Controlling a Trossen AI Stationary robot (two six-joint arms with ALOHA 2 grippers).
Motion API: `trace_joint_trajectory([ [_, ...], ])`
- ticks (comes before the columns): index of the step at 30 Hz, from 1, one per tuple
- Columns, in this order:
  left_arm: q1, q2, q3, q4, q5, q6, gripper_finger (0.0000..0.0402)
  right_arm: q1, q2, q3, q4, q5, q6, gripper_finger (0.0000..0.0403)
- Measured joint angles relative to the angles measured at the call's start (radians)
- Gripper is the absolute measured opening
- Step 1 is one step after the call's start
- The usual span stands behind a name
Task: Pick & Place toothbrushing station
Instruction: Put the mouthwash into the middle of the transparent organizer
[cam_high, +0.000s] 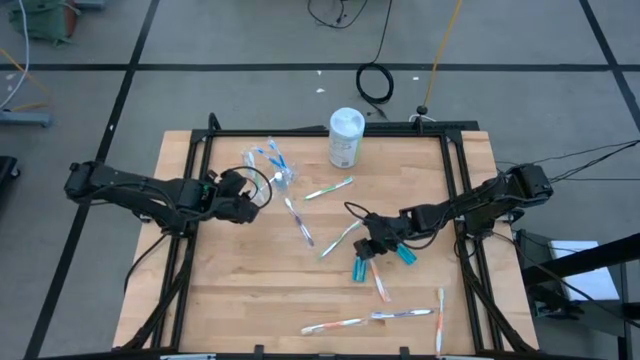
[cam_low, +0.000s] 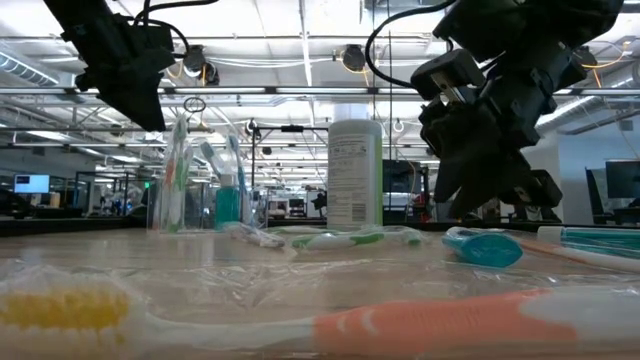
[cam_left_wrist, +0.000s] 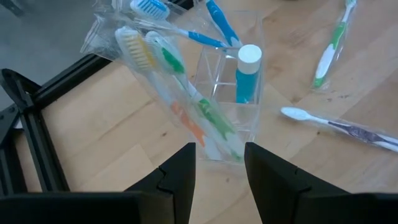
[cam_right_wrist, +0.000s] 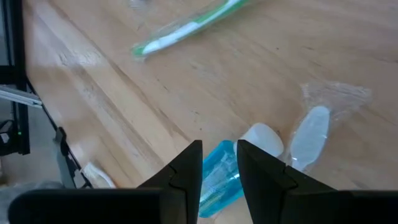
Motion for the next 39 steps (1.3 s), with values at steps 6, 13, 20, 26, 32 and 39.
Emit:
trace_joint_trajectory([
  [6, 0.0, 0.0, 0.0, 0.0, 0.0, 0.005, 0.0145, 0.0, 0.0, 0.0, -0.022, -0.033, -0.036, 0.0092],
  [13, 0.0, 0.0, 0.0, 0.0, -0.001, 0.005, 0.0145, 0.0, 0.0, 0.0, -0.03, -0.047, -0.088, 0.0126],
  [20, 0.0, 0.0, 0.0, 0.001, -0.001, 0.006, 0.0145, -0.006, 0.0, 0.0, -0.016, -0.02, -0.142, 0.0164],
  [26, 0.0, 0.0, 0.0, 0.001, -0.001, 0.006, 0.0145, 0.015, 0.0, 0.0, -0.106, -0.021, -0.007, 0.0175],
  [32, 0.0, 0.0, 0.0, 0.002, -0.002, 0.006, 0.0145, 0.011, 0.0, 0.0, -0.104, -0.015, 0.005, 0.0186],
  [39, 0.0, 0.0, 0.0, 0.002, -0.002, 0.006, 0.0145, 0.025, 0.0, 0.0, -0.113, 0.036, -0.01, 0.0194],
])
